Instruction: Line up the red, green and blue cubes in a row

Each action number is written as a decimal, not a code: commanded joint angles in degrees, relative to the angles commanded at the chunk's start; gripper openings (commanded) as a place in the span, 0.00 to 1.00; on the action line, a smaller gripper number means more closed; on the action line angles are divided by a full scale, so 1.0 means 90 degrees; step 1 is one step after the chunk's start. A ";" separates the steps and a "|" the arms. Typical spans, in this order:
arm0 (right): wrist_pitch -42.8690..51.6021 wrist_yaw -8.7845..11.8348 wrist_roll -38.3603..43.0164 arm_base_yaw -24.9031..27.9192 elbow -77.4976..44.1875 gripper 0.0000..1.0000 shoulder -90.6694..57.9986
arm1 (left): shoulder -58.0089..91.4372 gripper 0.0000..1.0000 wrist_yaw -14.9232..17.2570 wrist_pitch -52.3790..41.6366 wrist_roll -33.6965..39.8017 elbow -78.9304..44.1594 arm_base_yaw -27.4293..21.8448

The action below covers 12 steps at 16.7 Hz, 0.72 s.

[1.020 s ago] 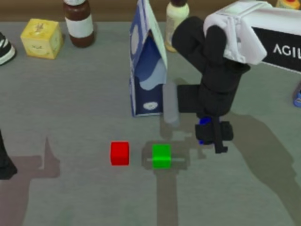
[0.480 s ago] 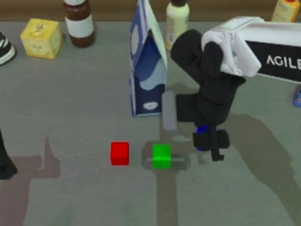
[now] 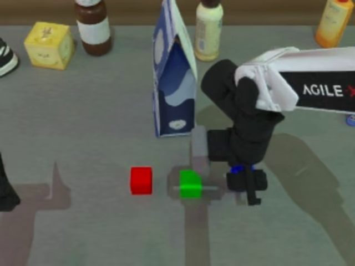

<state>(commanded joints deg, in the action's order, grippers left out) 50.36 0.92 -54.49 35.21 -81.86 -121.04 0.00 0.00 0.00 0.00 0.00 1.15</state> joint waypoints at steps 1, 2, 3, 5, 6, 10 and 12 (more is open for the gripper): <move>0.0000 0.0000 0.0000 0.0000 0.0000 0.00 0.0000 | 0.0000 1.00 0.0000 0.0000 0.0000 0.0000 0.0000; 0.0000 0.0000 0.0000 0.0000 0.0000 0.08 0.0000 | 0.0000 1.00 0.0000 0.0000 0.0000 0.0000 0.0000; 0.0000 0.0000 0.0000 0.0000 0.0000 0.15 0.0000 | 0.0000 1.00 0.0000 0.0000 0.0000 0.0000 0.0000; 0.0000 0.0000 0.0000 0.0000 0.0000 0.30 0.0000 | 0.0000 1.00 0.0000 0.0000 0.0000 0.0000 0.0000; 0.0000 0.0000 0.0000 0.0000 0.0000 0.38 0.0000 | 0.0000 1.00 0.0000 0.0000 0.0000 0.0000 0.0000; 0.0000 0.0000 0.0000 0.0000 0.0000 0.68 0.0000 | 0.0000 1.00 0.0000 0.0000 0.0000 0.0000 0.0000; 0.0000 0.0000 0.0000 0.0000 0.0000 0.83 0.0000 | 0.0000 1.00 0.0000 0.0000 0.0000 0.0000 0.0000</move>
<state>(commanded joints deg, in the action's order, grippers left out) 50.36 0.92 -54.49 35.21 -81.86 -121.04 0.00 0.00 0.00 0.00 0.00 1.15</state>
